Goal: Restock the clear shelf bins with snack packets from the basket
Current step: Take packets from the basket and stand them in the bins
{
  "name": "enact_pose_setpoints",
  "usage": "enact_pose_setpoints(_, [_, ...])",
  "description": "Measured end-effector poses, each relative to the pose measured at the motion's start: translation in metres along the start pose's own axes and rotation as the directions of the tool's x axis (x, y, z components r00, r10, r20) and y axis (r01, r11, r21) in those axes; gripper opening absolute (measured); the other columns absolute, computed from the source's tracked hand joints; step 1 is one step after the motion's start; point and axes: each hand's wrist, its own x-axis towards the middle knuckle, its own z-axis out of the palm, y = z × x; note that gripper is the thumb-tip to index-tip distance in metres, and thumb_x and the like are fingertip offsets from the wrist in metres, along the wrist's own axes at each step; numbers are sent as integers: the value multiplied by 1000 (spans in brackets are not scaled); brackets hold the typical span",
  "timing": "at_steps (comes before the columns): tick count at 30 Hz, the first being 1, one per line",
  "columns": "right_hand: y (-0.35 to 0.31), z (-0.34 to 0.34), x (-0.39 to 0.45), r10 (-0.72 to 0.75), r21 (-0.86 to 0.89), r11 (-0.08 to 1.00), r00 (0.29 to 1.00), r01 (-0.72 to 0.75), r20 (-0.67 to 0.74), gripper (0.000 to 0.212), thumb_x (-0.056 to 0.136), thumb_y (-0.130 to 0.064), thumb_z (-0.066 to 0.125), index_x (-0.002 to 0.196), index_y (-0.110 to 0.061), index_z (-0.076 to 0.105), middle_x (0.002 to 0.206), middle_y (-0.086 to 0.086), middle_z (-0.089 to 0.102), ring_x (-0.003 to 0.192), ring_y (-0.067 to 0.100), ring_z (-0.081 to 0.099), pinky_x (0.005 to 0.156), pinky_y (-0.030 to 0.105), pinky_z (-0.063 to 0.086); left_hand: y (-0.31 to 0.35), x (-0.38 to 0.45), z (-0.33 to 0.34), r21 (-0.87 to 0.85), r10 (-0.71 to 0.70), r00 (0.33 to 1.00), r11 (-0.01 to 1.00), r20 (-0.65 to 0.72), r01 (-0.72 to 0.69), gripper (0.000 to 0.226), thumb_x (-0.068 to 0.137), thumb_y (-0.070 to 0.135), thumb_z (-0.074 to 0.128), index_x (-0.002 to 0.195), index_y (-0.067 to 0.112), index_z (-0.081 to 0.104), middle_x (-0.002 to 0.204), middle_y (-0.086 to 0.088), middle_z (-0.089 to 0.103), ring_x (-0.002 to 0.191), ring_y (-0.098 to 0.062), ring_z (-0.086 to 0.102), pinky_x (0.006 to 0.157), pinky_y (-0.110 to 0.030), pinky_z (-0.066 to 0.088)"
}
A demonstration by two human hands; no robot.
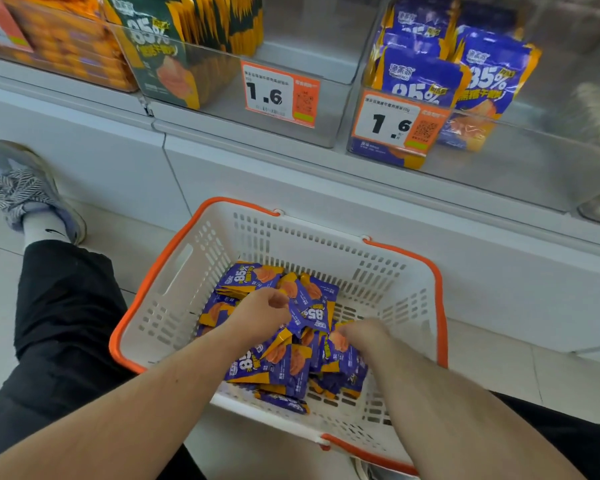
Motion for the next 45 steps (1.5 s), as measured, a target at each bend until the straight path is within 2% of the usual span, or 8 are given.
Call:
enact_pose_setpoints(5, [-29, -46, -9, -181, -55, 983, 979, 176, -92, 16, 69, -13, 78, 77, -2, 69, 72, 8, 70, 63, 19, 68, 59, 33, 60, 16, 1, 26, -259, -209, 972, 938, 105, 229, 54, 96, 23, 60, 144, 13, 38, 130, -10, 53, 111, -27, 56, 84, -43, 49])
enact_pose_setpoints(10, [-67, -95, -57, -292, 530, 804, 955, 270, -44, 53, 48, -1, 90, 96, 6, 71, 91, 17, 74, 72, 26, 73, 63, 41, 61, 33, -2, 33, -389, -256, 927, 852, 275, 351, 73, 86, 57, 65, 144, 18, 42, 138, -9, 47, 112, -28, 54, 85, -48, 48])
enact_pose_setpoints(16, [-75, -136, -114, -402, 362, 833, 907, 419, -124, 19, 74, -1, 78, 88, 2, 66, 80, 13, 67, 68, 21, 65, 56, 25, 54, 76, 0, 23, -866, -35, 998, 497, 52, 63, 25, 93, 8, 63, 118, 7, 61, 101, -13, 70, 75, -23, 66, 67, -38, 56])
enact_pose_setpoints(20, [-79, -176, -129, -586, -257, 810, 723, 527, -365, 22, 72, -16, 79, 92, -12, 69, 93, 0, 67, 88, 17, 62, 73, 25, 48, 108, -2, 6, -415, 221, 945, 857, -239, -305, 21, 85, 2, 69, 94, 20, 61, 80, -5, 68, 60, -17, 60, 61, -34, 50])
enact_pose_setpoints(26, [-85, -195, -133, -677, 45, 705, 691, 707, -253, 24, 79, -10, 77, 101, -16, 68, 97, 3, 74, 86, 19, 73, 80, 43, 60, 174, -12, -11, 53, 564, 808, 824, -169, -564, 29, 84, 9, 71, 94, 31, 55, 79, 8, 65, 54, 1, 58, 46, -15, 40])
enact_pose_setpoints(33, [-73, -231, -140, -646, 271, 583, 639, 766, -416, 12, 85, -13, 72, 93, -22, 70, 88, -3, 75, 80, 12, 71, 70, 31, 56, 228, -10, -6, -97, 674, 706, 705, -218, -703, 31, 86, 11, 73, 93, 31, 51, 96, 13, 69, 77, 6, 66, 70, -27, 58])
enact_pose_setpoints(38, [-77, -274, -154, -414, 239, 289, 346, 927, -842, 5, 77, -21, 69, 72, -22, 68, 73, -6, 73, 70, 11, 69, 69, 32, 56, 254, 7, -23, 485, 766, 204, 564, -609, -669, 68, 76, 46, 60, 130, 5, 50, 135, -11, 51, 126, -28, 46, 105, -39, 31])
enact_pose_setpoints(45, [-85, -309, -156, -303, -62, 301, 33, 952, -952, 1, 81, -22, 64, 82, -21, 63, 76, -5, 70, 74, 12, 69, 71, 37, 56, 251, 38, -28, 631, 772, 285, 630, -568, -452, 99, 70, 54, 59, 148, 4, 27, 137, -14, 49, 132, -32, 40, 119, -51, 5])
